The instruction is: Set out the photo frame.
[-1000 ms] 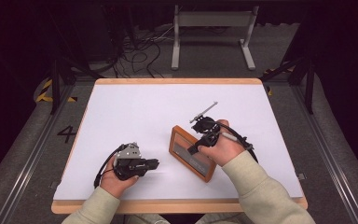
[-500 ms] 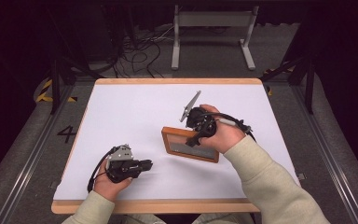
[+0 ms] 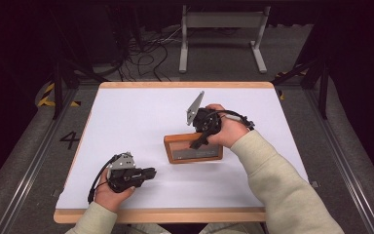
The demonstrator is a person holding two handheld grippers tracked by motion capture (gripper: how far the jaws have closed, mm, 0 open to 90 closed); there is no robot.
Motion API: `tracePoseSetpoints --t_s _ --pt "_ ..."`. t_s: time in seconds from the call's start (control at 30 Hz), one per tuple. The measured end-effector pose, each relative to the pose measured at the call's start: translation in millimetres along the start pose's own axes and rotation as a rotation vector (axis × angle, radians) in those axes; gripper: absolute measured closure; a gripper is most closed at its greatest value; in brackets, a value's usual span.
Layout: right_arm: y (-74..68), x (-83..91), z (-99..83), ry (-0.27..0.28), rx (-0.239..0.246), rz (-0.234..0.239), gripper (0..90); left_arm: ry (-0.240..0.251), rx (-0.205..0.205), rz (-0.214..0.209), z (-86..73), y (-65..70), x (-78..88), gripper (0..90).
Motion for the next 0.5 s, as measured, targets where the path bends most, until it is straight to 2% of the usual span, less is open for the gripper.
tracePoseSetpoints --t_s 0.13,0.33,0.5 --pt "5.7 -7.3 -8.6 0.021 -0.021 0.003 71.4 0.002 0.005 -0.001 0.1 -0.6 -0.6 81.5" --pt "9.8 -11.7 -17.4 0.027 -0.014 0.013 71.4 0.003 0.003 -0.002 0.8 -1.2 -1.1 81.5" --pt "12.8 -12.3 -22.5 0.036 -0.032 -0.015 71.0 0.002 0.0 -0.003 1.3 -1.0 -1.9 80.9"
Point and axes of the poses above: each handheld gripper's, and its own axes: x roughly backward along the jaws, z roughly out of its top, y roughly to its right, the point moved 4 cm from there along -x, roughly forward along the jaws, and after that the axes turned 15 degrees about x, right-handed, at the moved point
